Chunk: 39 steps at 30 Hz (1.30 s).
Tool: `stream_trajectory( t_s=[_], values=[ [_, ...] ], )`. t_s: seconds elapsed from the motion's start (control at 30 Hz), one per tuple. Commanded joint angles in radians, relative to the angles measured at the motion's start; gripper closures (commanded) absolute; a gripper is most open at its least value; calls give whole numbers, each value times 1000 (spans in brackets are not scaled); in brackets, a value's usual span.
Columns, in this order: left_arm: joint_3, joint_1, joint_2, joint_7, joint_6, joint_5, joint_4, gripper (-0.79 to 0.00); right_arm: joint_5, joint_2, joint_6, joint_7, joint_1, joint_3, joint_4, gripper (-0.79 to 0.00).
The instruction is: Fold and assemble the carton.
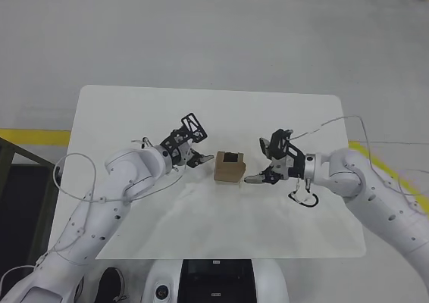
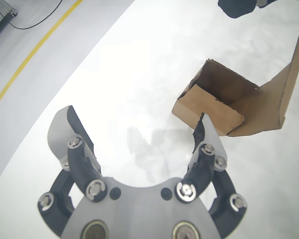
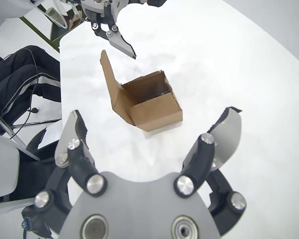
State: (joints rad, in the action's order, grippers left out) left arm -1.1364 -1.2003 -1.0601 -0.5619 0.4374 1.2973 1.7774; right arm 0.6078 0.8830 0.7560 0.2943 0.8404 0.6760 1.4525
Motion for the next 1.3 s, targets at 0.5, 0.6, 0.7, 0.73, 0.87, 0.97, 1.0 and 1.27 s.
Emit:
stream_trajectory(
  t_s=[0.5,0.6,0.7,0.73,0.87,0.97,1.0,1.27],
  values=[
    [6,-2,-1,-13,52,8,9,-785,40,70,-68,42,-56,-40,-36,-320],
    [14,6,-3,-20,67,2,4,-785,47,81,-43,58,-84,-41,-54,-314],
    [26,11,-5,-25,73,6,1,-785,35,95,-33,94,-111,-49,-79,-308],
    [30,12,-6,-25,72,6,0,-785,26,100,-29,106,-118,-53,-93,-314],
    [53,19,-9,-32,77,16,-4,-785,-20,121,-1,144,-155,-67,-153,-326],
    [72,28,-14,-36,78,21,-5,-785,-42,135,8,145,-168,-75,-190,-329],
    [77,31,-15,-37,77,23,-6,-785,-48,140,11,140,-171,-76,-202,-329],
    [0,22,-10,20,66,-56,-12,-785,-44,173,-12,122,-196,-85,-249,-379]
  ],
)
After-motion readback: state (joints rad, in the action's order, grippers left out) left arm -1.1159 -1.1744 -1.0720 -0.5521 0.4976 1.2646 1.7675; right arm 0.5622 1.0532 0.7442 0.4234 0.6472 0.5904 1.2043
